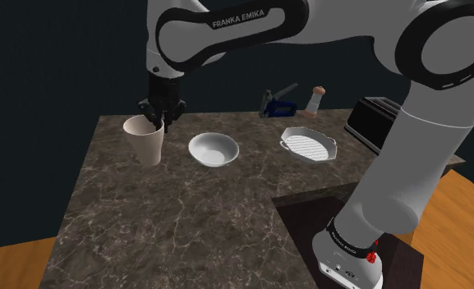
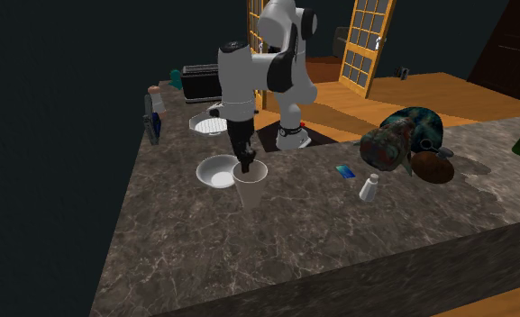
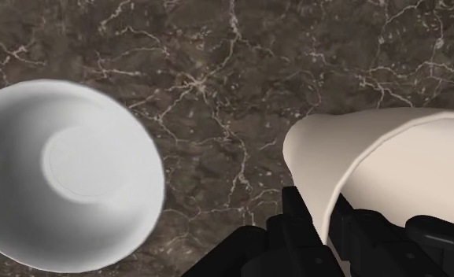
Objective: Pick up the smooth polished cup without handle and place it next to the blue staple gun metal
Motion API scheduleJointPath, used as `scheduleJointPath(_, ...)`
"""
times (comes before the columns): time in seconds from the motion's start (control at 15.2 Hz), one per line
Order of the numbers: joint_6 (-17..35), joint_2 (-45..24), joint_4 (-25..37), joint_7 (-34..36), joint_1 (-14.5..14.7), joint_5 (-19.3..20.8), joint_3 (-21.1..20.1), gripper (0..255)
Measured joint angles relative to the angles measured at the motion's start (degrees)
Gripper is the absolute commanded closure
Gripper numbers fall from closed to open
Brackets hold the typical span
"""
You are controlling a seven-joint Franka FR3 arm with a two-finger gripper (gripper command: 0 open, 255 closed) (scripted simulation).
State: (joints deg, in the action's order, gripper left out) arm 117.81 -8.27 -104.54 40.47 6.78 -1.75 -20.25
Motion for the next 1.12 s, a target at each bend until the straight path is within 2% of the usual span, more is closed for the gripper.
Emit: scheduleJointPath(1.12, -12.64, 1.5, 11.25, 0.54, 0.02, -0.35, -0.16, 255)
